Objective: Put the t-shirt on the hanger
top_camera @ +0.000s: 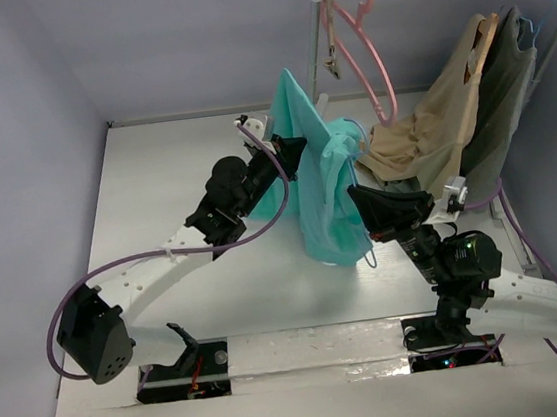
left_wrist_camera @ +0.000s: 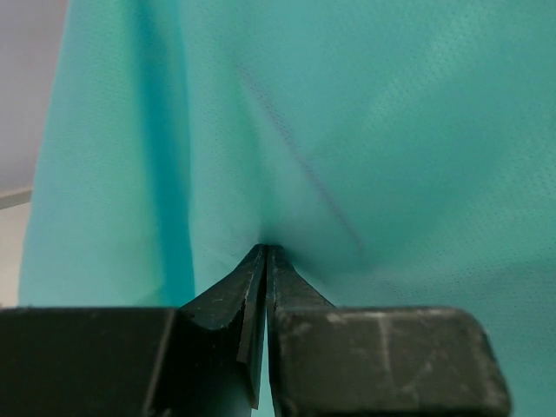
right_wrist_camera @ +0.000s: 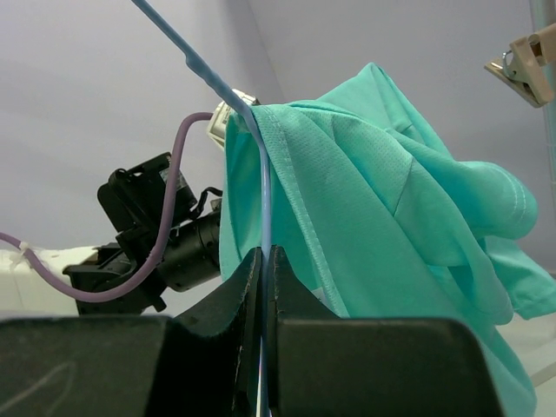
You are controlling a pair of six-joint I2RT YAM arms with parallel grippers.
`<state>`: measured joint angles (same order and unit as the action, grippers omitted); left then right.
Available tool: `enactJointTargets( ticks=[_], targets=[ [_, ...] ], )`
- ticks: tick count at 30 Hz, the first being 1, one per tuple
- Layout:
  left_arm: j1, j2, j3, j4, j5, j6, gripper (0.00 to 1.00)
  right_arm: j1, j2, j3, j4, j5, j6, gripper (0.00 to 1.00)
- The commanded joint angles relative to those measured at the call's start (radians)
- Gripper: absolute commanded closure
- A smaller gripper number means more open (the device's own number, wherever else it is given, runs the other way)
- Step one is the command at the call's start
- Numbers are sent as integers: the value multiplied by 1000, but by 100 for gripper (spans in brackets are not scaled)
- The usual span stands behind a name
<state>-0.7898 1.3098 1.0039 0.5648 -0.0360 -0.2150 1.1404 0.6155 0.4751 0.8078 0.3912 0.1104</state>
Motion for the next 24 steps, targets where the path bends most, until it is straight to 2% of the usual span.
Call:
enactJointTargets(
  ticks=[1,10,12,15,17,18,19,21,24],
  targets=[
    [3,-40,4,75,8,-7,100,2,-20,7,68,-18,-6,100],
    [3,-144,-131,89,-47,-32,100,2,-11,17,82,-31,-18,100],
    [3,-139,-122,73,-82,-20,100,2,-17,22,76,-43,-12,100],
    [12,-116,-91,73,-50,6,98,2,-20,25,57,-49,2,100],
    [12,-98,-45,46,-44,40,74,2,-17,23,57,-58,14,100],
    [12,-81,-33,35,-65,51,52,2,-19,26,56,-63,17,100],
    [12,-77,-15,26,-82,57,44,2,-23,28,51,-67,24,100],
    [23,-75,-13,23,-111,59,35,2,-39,30,31,-77,32,100],
    [49,-69,-10,35,-91,54,36,2,-69,31,-1,-81,41,100]
  ],
)
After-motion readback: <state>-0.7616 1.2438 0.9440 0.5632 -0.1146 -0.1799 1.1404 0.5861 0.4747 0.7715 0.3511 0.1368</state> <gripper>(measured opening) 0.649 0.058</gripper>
